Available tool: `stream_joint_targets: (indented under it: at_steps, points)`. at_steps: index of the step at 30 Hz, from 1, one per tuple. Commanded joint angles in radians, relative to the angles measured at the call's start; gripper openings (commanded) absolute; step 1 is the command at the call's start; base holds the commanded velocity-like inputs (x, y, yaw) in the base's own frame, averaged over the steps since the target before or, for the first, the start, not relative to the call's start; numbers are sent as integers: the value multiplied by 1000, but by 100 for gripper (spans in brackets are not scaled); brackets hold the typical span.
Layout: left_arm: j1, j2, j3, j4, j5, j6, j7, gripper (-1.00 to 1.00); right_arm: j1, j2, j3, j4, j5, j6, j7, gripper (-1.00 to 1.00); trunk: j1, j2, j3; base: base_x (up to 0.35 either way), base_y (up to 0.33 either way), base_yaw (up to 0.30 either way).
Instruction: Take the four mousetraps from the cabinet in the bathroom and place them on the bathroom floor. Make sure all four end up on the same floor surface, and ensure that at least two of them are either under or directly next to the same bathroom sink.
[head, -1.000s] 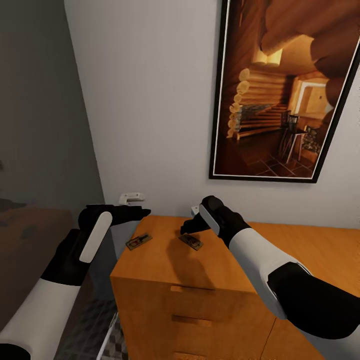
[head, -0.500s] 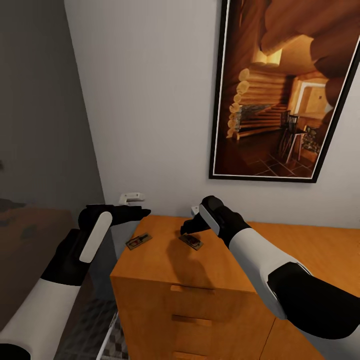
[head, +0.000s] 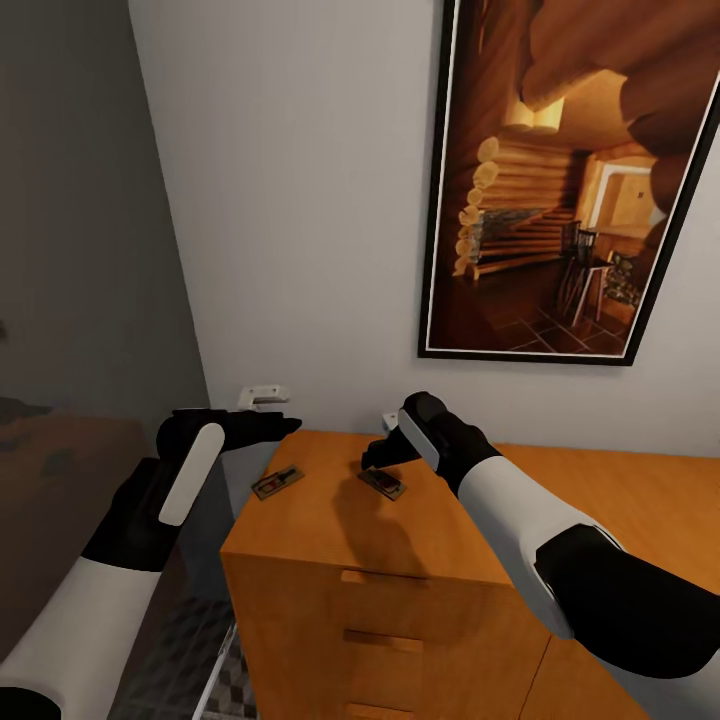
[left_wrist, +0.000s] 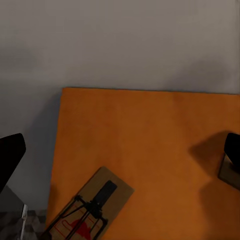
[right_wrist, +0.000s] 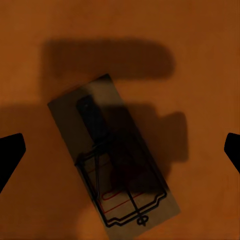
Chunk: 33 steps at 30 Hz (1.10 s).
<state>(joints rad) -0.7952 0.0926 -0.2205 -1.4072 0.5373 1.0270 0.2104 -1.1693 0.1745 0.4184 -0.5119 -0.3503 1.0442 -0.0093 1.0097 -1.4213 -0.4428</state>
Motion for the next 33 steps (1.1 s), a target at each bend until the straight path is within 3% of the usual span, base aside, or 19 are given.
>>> stream_joint_targets:
  at_steps: [1,33]
  points:
    - [-1,1,-2,-1,10,3,10,100,-1,0,3,0,-2,3,-1,100,0,-1,-1,0,0,0]
    - [-1,1,-2,4,10,2,10,100,-1,0,1,21,2,3,-3,100,0,-1,-1,0,0,0]
